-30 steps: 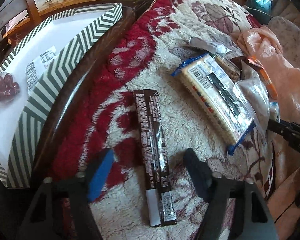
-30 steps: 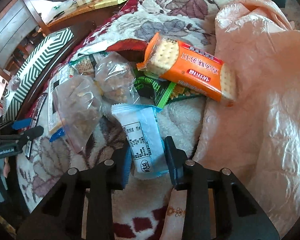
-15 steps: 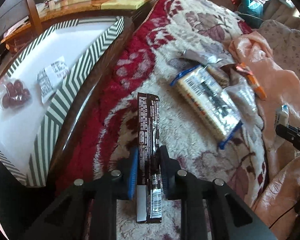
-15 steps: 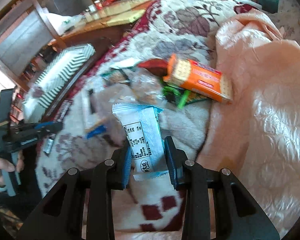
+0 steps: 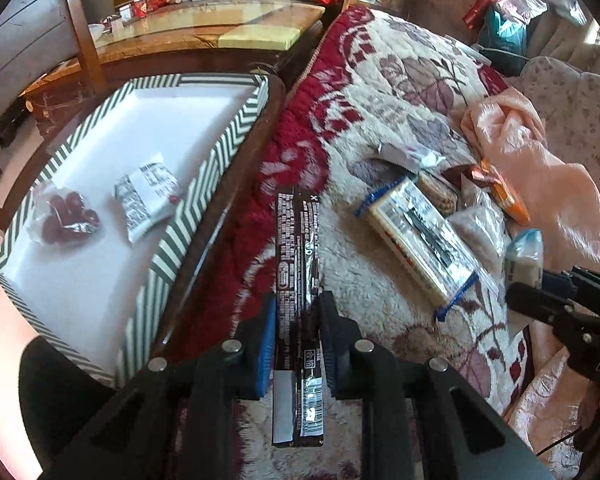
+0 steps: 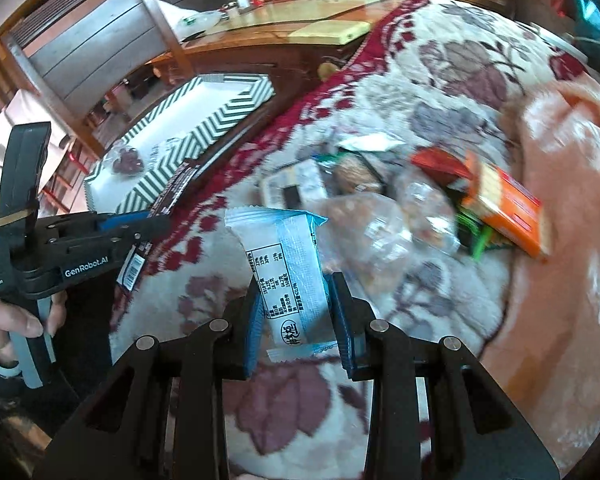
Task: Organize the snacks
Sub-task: 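Grasp the brown chocolate bar with the left tool while the right grasps a blue-white packet, then carry the brown bar and blue-white packet over the striped tray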
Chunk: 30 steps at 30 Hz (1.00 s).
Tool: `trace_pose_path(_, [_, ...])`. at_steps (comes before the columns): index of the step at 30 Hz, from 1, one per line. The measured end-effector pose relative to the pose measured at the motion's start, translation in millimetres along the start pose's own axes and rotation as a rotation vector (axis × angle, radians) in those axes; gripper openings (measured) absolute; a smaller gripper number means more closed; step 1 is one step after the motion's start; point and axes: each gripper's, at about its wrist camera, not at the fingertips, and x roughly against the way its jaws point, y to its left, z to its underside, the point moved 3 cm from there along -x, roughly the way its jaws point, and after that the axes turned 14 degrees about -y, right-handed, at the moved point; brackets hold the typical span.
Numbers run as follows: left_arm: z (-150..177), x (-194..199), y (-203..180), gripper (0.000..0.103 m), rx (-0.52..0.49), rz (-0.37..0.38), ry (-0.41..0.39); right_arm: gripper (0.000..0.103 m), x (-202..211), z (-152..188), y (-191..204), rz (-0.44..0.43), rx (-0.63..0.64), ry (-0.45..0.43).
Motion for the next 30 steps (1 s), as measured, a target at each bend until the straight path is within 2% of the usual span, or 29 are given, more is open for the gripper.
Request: trace_pose_path(30, [-23,11,54,0.023,0.084,-0.065,-0.062,0.03,-57,-30,75,-0.067,0.107,0.07])
